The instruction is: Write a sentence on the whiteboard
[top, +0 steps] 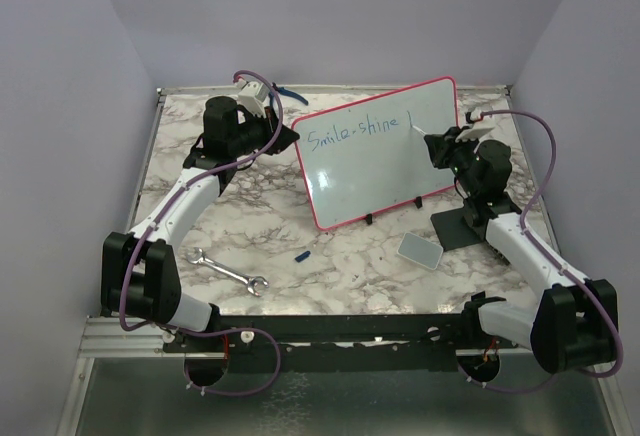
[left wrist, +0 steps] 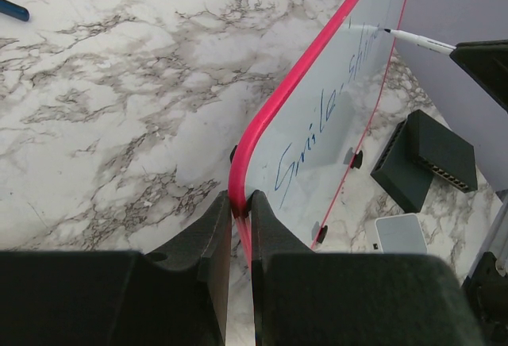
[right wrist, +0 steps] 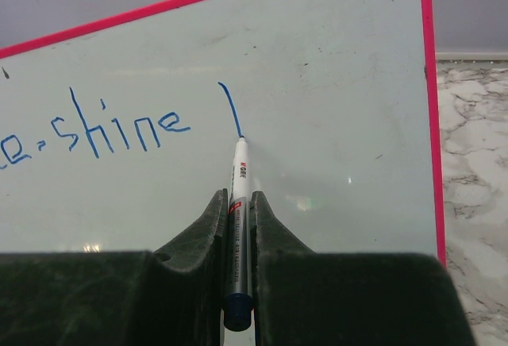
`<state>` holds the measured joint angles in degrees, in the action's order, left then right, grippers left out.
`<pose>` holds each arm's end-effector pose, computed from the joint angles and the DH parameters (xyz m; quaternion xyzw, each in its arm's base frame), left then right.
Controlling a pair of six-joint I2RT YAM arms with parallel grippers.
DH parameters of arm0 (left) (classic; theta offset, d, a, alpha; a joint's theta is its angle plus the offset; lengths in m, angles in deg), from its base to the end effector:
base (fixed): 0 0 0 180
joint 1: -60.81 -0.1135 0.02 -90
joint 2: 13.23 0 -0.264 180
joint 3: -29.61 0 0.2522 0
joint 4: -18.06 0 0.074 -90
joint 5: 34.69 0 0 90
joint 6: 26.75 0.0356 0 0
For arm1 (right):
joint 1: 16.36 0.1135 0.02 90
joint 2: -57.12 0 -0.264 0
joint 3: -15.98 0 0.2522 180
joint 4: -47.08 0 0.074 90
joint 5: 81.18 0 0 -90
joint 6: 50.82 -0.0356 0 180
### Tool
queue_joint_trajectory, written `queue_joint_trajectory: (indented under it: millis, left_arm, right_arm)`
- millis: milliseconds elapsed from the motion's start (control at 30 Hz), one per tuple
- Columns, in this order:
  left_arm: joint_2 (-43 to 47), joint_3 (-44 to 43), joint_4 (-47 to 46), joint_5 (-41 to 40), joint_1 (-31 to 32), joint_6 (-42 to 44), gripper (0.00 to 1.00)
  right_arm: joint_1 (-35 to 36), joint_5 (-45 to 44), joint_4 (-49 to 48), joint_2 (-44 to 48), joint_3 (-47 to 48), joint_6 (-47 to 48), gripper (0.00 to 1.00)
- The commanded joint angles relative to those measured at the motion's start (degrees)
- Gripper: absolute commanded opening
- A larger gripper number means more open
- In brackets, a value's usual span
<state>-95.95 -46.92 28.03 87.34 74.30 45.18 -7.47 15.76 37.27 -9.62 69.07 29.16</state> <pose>0.3236 -0.0971 0.3192 0.1349 0.7745 -0.3693 0.4956 0.2660 0.0460 0.2892 -0.0341 0.7294 0.1556 0.6652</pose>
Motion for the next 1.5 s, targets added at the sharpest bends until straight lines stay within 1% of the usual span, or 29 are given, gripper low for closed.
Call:
queue_joint_trajectory:
  millis: [0, 200, 400, 900, 1467]
  left_arm:
    - [1.38, -0.07, -0.08, 0.65, -0.28, 2.33, 0.00]
    - [1.24, 0.01, -0.07, 0.83, -0.28, 2.50, 0.00]
    - [1.37, -0.04, -0.08, 0.92, -0.26, 2.59, 0.00]
    - [1.36, 0.01, -0.05, 1.26, -0.19, 2.77, 0.00]
    - [1.66, 0.01, -0.05, 1.10, -0.22, 2.92, 0.00]
  right_arm:
    - [-0.11, 0.18, -1.98, -0.58, 2.31, 0.17, 0.01]
    - [-0.10, 0.27, -2.50, -0.73, 2.64, 0.16, 0.01]
    - [-0.10, -1.55, -1.67, -0.92, 2.96, 0.25, 0.01]
    - [-0.11, 0.05, -2.88, -1.99, 3.21, 0.16, 0.01]
    - [-0.10, -4.56, -1.25, -1.31, 2.34, -0.16, 0.01]
